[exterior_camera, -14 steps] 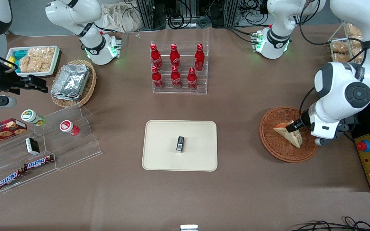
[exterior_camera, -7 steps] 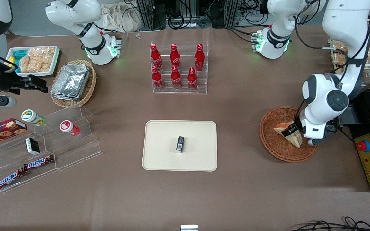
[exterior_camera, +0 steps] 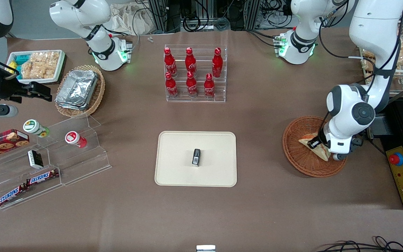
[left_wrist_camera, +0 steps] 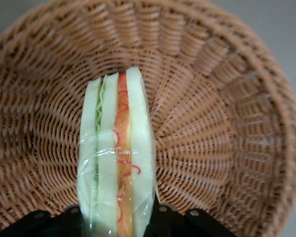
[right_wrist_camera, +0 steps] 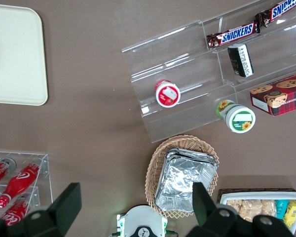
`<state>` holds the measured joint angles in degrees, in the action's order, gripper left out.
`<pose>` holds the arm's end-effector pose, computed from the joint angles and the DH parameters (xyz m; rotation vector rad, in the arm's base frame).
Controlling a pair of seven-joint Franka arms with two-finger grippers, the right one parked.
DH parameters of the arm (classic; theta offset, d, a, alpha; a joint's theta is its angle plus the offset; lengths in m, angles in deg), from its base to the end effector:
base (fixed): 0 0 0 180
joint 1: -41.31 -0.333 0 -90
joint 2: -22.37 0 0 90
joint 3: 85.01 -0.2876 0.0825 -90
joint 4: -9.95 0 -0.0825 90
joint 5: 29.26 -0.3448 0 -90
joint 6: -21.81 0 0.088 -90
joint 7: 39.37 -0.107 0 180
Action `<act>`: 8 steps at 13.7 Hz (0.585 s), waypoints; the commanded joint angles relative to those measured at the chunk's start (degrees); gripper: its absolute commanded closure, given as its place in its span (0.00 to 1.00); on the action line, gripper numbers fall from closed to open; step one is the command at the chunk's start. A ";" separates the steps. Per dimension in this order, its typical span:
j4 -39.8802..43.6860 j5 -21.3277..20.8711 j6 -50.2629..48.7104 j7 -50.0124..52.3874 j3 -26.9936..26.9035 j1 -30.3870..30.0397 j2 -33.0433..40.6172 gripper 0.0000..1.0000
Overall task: Place sandwich from basket to tray
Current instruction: 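Lift the sandwich and carry it with the left gripper over the white tray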
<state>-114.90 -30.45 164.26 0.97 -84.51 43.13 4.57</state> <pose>0.5284 -0.0215 0.2503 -2.9684 -0.9961 -0.0006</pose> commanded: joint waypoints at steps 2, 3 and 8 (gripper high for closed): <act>8.96 -0.83 -19.59 -2.26 0.90 0.90 7.07 1.00; 13.61 -0.74 -26.45 -4.37 2.47 0.91 7.16 1.00; 23.14 0.84 -36.72 -24.69 12.66 0.91 6.46 1.00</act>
<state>-94.50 -30.22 128.47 -19.04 -75.47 43.88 13.11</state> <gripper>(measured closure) 0.797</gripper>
